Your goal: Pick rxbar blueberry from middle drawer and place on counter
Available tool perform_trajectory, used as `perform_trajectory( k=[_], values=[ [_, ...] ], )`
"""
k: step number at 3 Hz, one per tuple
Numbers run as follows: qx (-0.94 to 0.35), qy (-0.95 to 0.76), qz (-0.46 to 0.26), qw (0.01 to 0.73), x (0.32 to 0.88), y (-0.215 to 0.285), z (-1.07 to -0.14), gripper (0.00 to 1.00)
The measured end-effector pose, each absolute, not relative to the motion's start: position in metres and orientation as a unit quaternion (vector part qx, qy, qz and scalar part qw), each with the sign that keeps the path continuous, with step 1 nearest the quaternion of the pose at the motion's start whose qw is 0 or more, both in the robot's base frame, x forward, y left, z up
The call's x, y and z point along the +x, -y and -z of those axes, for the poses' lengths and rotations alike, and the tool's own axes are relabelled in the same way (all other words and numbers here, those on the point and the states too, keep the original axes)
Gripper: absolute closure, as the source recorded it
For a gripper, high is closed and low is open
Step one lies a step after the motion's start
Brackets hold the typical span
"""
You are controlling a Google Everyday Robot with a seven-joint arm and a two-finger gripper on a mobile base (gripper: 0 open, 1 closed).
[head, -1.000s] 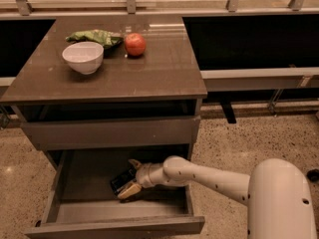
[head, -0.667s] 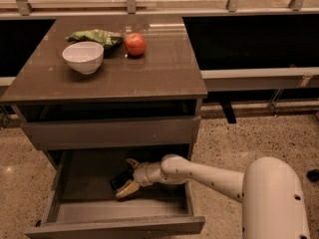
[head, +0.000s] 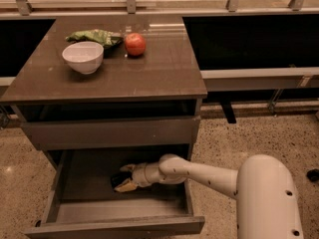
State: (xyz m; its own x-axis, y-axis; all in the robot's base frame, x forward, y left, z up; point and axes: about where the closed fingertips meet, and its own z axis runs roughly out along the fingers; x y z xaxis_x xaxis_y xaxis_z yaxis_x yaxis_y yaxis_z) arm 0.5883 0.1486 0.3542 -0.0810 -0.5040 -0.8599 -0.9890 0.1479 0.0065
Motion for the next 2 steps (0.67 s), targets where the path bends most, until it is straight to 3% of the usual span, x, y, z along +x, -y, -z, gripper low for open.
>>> perform_trajectory(
  k=[1,2],
  values=[
    [-0.566,-0.659,-0.326,0.374,0.585,-0.147,-0.352,0.83],
    [-0.580,-0.610,-0.315,0.438,0.582,-0.140,-0.391,1.00]
  ],
)
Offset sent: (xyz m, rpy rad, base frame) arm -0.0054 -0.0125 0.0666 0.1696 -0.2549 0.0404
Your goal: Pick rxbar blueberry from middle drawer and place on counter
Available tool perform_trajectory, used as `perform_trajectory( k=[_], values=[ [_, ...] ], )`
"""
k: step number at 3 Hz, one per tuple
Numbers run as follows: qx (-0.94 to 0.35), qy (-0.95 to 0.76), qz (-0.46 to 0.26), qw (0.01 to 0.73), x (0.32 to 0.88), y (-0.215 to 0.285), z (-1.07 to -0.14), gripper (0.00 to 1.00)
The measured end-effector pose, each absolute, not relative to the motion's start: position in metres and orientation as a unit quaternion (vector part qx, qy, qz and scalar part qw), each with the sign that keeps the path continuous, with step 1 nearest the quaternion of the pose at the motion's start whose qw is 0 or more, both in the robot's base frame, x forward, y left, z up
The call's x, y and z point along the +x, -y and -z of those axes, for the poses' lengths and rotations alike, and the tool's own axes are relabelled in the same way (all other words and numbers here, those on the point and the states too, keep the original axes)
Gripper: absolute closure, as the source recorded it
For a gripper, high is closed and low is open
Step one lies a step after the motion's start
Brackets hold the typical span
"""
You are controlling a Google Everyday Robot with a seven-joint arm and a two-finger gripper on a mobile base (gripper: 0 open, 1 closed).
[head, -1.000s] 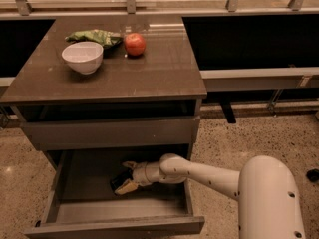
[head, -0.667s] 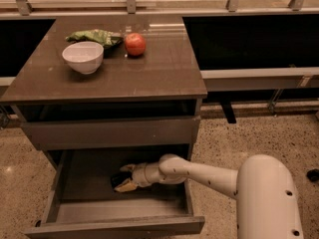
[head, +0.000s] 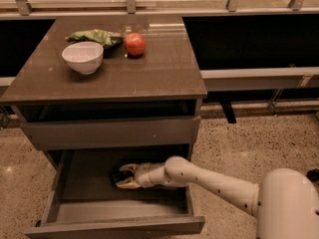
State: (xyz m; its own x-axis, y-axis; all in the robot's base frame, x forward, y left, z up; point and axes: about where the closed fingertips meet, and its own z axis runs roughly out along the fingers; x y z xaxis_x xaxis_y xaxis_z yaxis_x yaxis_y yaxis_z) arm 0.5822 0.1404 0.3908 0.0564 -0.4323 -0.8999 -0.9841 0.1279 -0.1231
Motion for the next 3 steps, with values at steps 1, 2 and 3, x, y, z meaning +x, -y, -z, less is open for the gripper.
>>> perform_trajectory(
  k=[1,2,3],
  values=[
    [-0.600,-0.562,-0.294,0.487,0.574,-0.133,-0.439,1.00],
    [-0.628,-0.532,-0.266,0.501,0.559,-0.124,-0.482,1.00],
    [-0.662,-0.476,-0.256,0.519,0.543,-0.110,-0.540,1.00]
  ],
)
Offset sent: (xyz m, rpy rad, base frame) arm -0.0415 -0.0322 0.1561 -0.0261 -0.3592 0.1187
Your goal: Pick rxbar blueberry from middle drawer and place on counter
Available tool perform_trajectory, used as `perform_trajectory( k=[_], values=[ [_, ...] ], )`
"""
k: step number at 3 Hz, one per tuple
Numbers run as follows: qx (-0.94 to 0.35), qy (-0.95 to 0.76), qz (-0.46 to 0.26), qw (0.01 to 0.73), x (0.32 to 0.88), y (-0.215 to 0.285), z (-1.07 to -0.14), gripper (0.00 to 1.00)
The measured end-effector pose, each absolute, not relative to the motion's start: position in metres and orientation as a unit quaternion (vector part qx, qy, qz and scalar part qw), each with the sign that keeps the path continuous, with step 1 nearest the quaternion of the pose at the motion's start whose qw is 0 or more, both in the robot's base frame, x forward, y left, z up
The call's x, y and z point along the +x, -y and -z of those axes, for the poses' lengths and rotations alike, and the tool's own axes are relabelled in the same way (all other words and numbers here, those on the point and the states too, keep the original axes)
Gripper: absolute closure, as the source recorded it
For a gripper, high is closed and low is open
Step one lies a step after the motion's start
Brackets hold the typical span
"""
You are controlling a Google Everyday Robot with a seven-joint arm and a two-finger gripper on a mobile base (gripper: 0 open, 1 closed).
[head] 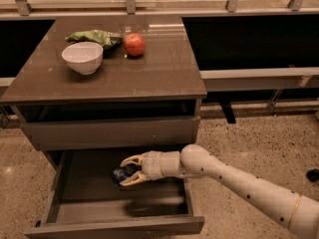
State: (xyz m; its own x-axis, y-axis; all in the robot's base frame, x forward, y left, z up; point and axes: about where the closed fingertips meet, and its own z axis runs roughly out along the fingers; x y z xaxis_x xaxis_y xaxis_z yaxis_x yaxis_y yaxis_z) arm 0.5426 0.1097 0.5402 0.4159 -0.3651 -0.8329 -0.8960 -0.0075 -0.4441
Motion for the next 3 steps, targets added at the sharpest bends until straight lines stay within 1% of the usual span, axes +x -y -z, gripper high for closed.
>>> perform_trajectory(
  k=[1,2,3],
  values=[
    [-0.660,-0.480,-0.258,0.517,0.543,-0.113,-0.535,1.00],
    [-0.682,-0.465,-0.240,0.511,0.541,-0.118,-0.544,1.00],
    [-0.730,-0.397,-0.167,0.530,0.529,-0.121,-0.611,1.00]
  ],
)
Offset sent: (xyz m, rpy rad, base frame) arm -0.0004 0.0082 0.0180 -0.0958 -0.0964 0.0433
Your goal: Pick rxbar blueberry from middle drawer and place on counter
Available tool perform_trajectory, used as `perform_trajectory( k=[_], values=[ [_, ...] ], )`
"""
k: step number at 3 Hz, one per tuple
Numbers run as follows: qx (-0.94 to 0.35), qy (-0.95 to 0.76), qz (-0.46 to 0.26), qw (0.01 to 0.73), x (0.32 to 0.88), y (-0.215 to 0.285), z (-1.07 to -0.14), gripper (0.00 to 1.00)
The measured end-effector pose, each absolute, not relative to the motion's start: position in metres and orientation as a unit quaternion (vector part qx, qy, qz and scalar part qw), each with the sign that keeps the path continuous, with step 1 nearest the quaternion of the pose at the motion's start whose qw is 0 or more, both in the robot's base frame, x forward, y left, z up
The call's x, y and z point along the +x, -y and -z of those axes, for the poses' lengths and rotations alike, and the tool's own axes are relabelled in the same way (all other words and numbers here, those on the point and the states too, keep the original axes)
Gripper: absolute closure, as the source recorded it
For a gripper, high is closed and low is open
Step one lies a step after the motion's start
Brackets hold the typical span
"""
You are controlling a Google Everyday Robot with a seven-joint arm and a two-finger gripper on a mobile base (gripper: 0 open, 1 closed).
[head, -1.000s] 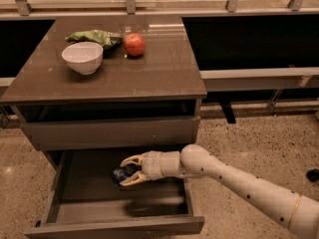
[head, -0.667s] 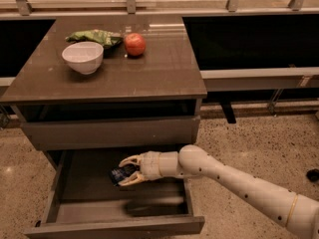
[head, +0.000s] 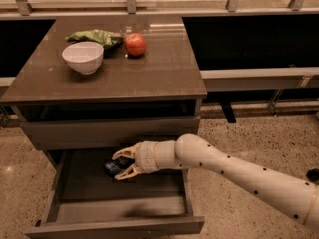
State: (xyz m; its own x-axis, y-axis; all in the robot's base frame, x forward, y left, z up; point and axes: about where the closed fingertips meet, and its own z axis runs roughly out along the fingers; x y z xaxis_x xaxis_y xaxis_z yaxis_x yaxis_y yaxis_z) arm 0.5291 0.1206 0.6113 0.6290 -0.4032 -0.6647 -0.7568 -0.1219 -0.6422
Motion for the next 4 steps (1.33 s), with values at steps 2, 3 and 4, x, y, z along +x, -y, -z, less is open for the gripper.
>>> perform_trajectory(
  k=[2,3,4],
  values=[
    [-0.792,-0.267,-0.069,0.544,0.486,-0.140,-0.771,1.00],
    [-0.805,-0.249,-0.041,0.537,0.488,-0.140,-0.836,1.00],
    [-0.794,-0.266,-0.049,0.545,0.508,-0.129,-0.893,1.00]
  ],
)
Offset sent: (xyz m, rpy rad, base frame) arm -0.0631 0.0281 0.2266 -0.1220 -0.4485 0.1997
